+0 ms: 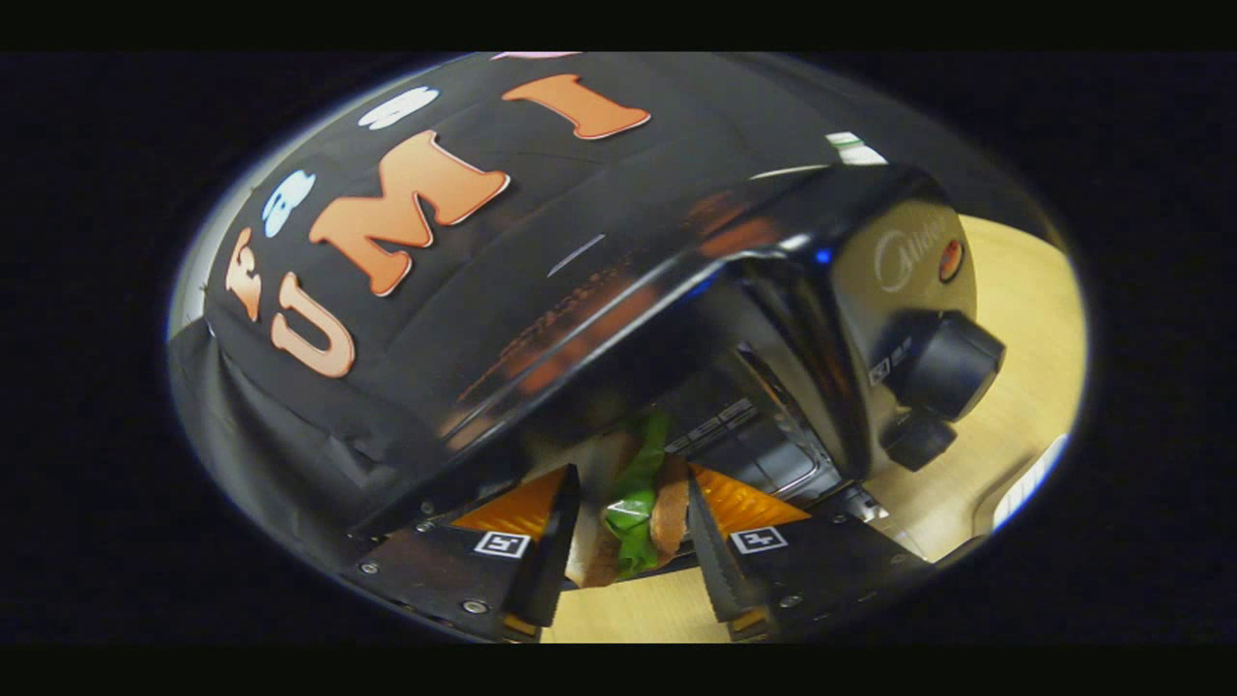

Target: Open the toaster oven, put the food inside, and close the toaster oven door.

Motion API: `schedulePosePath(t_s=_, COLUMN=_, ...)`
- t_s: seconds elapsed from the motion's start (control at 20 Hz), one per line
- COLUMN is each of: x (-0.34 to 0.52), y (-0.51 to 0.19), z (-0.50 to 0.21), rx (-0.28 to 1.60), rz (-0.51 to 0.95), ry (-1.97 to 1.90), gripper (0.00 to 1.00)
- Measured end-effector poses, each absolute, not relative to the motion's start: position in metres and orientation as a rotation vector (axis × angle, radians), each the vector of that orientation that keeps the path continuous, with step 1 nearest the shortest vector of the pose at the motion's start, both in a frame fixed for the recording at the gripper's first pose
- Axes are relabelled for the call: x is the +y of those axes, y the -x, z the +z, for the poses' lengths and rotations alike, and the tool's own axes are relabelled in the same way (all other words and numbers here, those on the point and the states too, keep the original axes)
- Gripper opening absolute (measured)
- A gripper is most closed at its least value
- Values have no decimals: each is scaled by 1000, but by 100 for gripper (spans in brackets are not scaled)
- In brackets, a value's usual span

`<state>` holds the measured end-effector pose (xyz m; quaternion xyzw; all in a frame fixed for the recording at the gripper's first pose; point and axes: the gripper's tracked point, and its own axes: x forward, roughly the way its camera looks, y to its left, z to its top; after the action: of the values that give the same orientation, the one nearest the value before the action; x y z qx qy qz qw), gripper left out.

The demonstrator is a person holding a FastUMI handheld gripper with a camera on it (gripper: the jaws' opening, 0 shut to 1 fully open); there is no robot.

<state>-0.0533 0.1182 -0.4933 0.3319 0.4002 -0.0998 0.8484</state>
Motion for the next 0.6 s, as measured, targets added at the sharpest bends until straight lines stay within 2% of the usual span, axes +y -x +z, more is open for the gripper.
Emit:
schedulePosePath(t_s=0.05, x=115, y=52, z=-493, rx=850, rz=-217, ry=-669, gripper=62)
schedulePosePath(t_s=0.1, x=114, y=56, z=-490, rx=871, rz=-205, ry=-651, gripper=70)
schedulePosePath(t_s=0.2, x=115, y=64, z=-484, rx=921, rz=-196, ry=-617, gripper=79)
schedulePosePath(t_s=0.5, x=104, y=104, z=-458, rx=1017, rz=-137, ry=-554, gripper=92)
schedulePosePath(t_s=0.6, x=104, y=119, z=-443, rx=1028, rz=-81, ry=-507, gripper=92)
